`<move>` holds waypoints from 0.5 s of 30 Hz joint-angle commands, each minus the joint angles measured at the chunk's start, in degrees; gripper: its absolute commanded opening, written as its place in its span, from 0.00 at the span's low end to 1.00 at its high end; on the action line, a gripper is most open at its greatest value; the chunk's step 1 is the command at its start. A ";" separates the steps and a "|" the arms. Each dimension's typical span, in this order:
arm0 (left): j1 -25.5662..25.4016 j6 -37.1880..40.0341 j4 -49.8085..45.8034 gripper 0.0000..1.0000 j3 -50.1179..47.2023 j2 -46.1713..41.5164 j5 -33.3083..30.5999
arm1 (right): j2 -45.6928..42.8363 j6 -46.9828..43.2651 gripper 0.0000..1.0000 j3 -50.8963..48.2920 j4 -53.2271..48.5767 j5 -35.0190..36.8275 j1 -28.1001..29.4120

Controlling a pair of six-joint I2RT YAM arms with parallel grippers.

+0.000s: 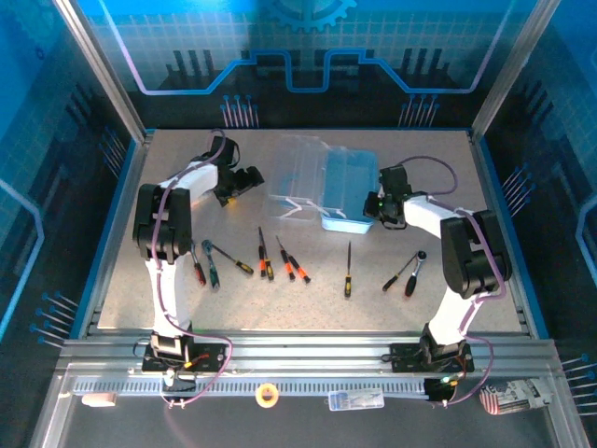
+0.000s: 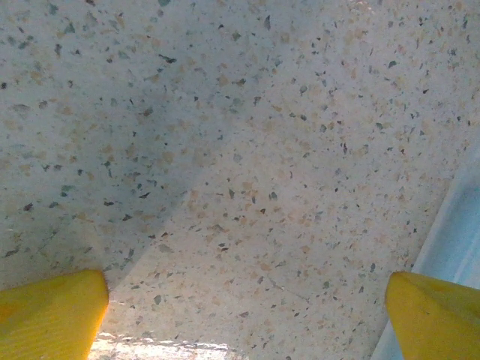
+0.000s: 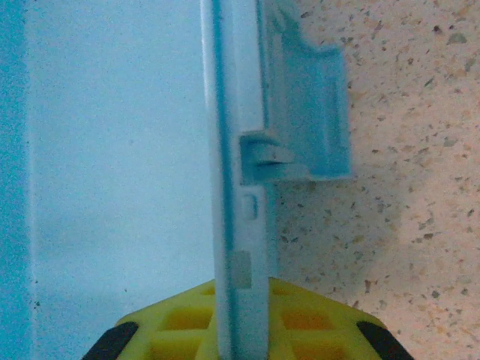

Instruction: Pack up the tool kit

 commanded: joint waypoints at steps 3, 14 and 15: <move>0.64 -1.04 0.30 0.96 -1.20 0.72 -0.65 | -0.18 1.96 0.15 -0.20 2.43 -2.30 2.03; 1.99 -4.52 8.71 0.99 -19.87 -23.74 -6.25 | 2.06 -3.29 0.35 9.68 -5.28 -3.30 2.73; 1.98 -5.22 9.26 0.99 -21.88 -25.81 -6.50 | 2.07 -3.78 0.38 11.12 -6.73 -2.96 2.69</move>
